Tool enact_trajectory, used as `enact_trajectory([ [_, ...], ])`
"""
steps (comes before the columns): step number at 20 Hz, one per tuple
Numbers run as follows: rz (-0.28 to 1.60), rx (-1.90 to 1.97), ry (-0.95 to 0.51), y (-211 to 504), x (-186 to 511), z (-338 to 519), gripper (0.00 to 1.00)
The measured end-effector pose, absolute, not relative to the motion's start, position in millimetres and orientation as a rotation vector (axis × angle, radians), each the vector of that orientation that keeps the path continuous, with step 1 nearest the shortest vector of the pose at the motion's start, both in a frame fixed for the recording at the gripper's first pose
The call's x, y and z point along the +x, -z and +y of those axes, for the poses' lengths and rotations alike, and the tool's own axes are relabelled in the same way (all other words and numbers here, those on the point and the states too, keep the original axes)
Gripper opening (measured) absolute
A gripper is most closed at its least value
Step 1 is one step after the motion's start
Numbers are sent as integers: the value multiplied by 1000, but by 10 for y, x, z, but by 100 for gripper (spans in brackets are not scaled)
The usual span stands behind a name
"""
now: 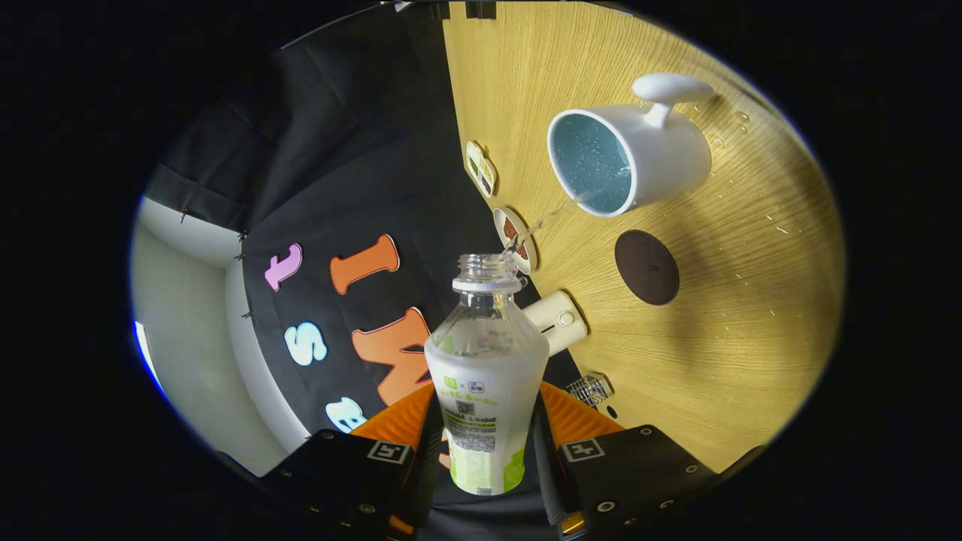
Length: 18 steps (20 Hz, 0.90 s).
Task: Take the bottle from table, then pour the juice into the cup, finally place the bottle on the coaster
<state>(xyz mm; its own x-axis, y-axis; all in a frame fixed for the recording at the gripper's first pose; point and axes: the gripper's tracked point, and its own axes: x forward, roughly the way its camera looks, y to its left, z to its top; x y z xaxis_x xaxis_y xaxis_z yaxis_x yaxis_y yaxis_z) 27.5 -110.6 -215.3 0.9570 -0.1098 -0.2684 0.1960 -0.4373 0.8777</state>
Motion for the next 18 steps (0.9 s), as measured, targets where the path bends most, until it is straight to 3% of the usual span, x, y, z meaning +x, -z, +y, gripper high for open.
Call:
enact_trajectory([
  [18,27,2051,363,2078,236,-1230,58],
])
